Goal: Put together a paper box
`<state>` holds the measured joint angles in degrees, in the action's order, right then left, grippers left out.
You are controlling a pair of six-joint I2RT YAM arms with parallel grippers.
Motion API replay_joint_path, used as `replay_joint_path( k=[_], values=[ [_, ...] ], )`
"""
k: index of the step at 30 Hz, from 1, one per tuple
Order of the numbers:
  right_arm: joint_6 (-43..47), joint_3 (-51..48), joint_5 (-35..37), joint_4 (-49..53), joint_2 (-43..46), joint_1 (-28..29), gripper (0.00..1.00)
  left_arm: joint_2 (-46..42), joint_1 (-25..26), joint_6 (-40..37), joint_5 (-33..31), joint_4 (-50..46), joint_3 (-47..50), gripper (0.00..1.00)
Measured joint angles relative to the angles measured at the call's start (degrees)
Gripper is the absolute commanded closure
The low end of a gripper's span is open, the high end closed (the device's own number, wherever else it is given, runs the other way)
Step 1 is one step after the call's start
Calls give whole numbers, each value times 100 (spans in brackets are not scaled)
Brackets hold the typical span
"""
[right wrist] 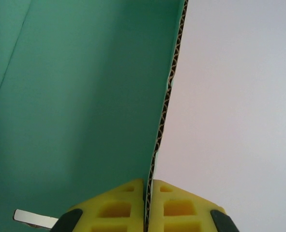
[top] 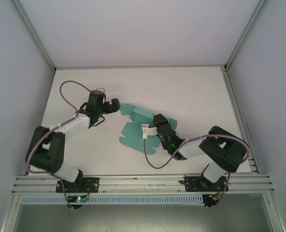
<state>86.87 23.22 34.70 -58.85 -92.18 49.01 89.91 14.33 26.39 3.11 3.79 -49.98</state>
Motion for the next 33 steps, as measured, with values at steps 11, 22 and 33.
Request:
replay_joint_path(
  k=[11, 22, 33],
  values=[
    [-79, 26, 66, 81, -66, -13, 100, 1325, -197, -511, 2179, 940, -599, 28],
    [-511, 216, 72, 573, -44, -15, 100, 1067, 195, -918, 3648, 2535, 868, 41],
    [-892, 407, 109, 964, -44, -52, 100, 1097, 431, -1515, 3547, 2546, 1019, 34]
  ],
)
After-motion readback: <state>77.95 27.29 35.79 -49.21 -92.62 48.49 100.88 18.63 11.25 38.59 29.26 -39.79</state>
